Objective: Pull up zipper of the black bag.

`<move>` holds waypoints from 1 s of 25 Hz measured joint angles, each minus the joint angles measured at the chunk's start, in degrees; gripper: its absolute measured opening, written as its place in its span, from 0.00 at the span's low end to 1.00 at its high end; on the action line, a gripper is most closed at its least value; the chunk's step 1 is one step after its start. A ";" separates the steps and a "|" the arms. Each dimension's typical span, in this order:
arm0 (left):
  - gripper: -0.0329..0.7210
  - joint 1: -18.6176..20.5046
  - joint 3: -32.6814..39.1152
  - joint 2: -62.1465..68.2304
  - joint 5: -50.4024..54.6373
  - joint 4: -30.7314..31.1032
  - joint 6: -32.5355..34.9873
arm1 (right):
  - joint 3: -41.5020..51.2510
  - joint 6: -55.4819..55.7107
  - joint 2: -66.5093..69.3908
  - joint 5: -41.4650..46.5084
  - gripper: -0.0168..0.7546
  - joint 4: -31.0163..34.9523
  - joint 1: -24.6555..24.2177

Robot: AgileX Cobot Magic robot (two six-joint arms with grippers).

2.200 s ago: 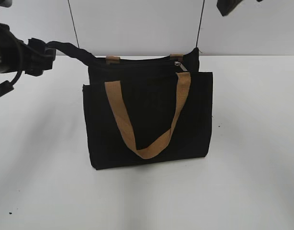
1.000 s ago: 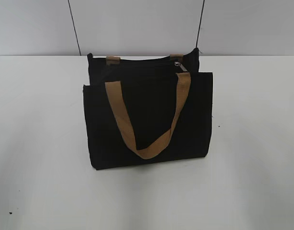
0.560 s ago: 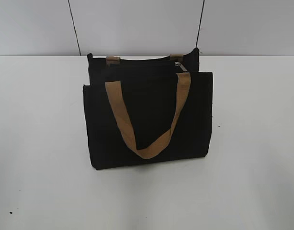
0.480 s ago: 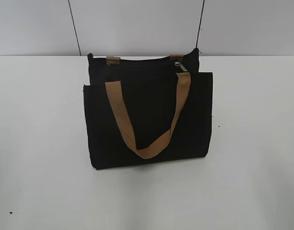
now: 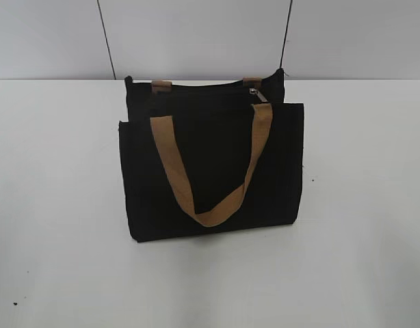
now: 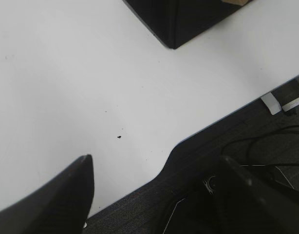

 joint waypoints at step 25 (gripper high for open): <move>0.74 17.55 0.18 -9.77 -0.15 -0.02 0.05 | 0.06 0.00 -10.28 -0.40 0.75 8.67 -17.87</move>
